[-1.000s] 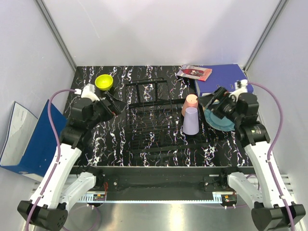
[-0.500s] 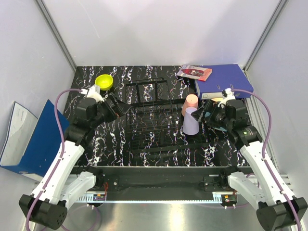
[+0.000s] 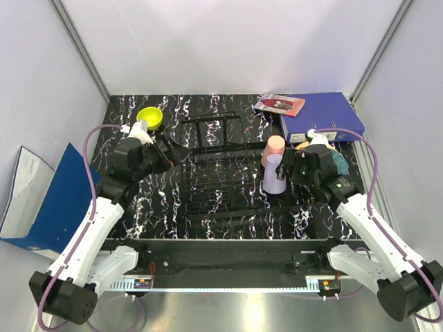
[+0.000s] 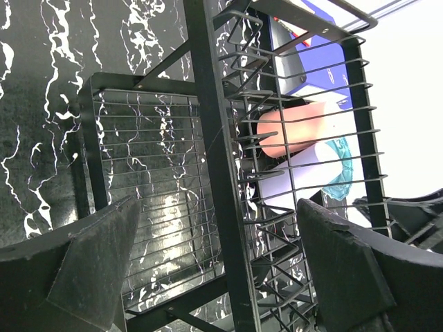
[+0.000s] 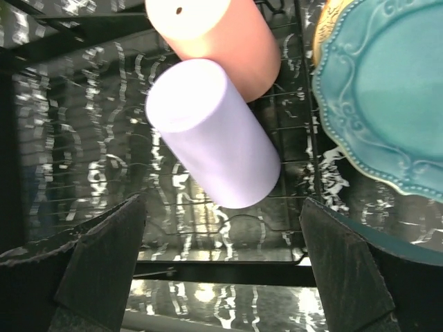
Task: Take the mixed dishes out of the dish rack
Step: Pick up the cup from the dish rack.
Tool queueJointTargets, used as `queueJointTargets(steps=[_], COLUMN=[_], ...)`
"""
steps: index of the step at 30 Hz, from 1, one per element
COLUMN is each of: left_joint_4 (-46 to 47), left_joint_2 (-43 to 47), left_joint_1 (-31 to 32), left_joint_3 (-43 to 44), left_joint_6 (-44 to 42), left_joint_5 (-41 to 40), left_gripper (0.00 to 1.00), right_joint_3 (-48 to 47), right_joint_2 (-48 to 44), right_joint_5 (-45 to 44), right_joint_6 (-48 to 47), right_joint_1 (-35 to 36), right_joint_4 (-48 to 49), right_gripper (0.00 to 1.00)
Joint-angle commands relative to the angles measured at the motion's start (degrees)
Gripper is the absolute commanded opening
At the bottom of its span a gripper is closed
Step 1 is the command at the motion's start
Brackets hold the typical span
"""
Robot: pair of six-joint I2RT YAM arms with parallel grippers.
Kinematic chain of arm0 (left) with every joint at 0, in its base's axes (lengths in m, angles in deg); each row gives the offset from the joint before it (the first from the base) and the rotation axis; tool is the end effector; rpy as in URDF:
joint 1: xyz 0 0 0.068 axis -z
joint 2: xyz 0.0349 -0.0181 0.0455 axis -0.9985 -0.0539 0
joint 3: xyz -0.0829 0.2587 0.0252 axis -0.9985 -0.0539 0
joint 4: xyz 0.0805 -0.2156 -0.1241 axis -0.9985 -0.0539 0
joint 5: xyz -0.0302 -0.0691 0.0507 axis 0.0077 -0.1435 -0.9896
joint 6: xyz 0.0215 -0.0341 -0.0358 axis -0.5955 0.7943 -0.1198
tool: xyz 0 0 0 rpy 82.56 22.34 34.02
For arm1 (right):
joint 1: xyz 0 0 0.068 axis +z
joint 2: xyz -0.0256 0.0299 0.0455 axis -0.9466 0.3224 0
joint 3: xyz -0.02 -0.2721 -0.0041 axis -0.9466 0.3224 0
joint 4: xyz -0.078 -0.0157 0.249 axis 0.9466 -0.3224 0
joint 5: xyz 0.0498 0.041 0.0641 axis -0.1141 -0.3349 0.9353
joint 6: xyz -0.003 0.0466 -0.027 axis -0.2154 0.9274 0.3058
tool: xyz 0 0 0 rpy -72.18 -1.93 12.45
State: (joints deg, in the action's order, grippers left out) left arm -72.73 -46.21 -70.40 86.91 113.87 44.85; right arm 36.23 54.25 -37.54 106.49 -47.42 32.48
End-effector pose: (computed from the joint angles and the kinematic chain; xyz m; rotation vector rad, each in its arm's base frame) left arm 0.1929 -0.0646 0.3259 -0.3229 2.0545 -0.8397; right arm 0.1838 0.0759 0.2971 0.0996 2.2331 0.3285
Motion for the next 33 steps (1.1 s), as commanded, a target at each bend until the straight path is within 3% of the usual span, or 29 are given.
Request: queueJointTargets(steps=[1, 28, 31, 33], left_joint_4=[2.95, 3.04, 3.04, 3.04], left_joint_2=[3.07, 6.86, 7.12, 7.12], left_joint_1=[0.1, 0.1, 0.1, 0.01], left_joint_3=[0.69, -3.62, -3.97, -4.06], left_joint_6=[-1.46, -0.49, -0.49, -0.41], left_joint_5=[-0.45, 1.39, 1.48, 1.48], left_gripper=[0.99, 0.99, 0.99, 0.99], right_joint_3=[-4.22, -8.18, -7.65, -7.39], right_joint_2=[4.62, 24.51, 24.07, 23.28], right_joint_5=[-8.29, -2.14, -2.58, -3.02], right_joint_6=[-3.7, -5.02, -5.11, -5.11], right_joint_1=[2.16, 2.51, 2.6, 2.51], right_joint_4=[0.52, 11.86, 12.56, 12.65], right_gripper=[1.0, 1.0, 0.95, 0.87])
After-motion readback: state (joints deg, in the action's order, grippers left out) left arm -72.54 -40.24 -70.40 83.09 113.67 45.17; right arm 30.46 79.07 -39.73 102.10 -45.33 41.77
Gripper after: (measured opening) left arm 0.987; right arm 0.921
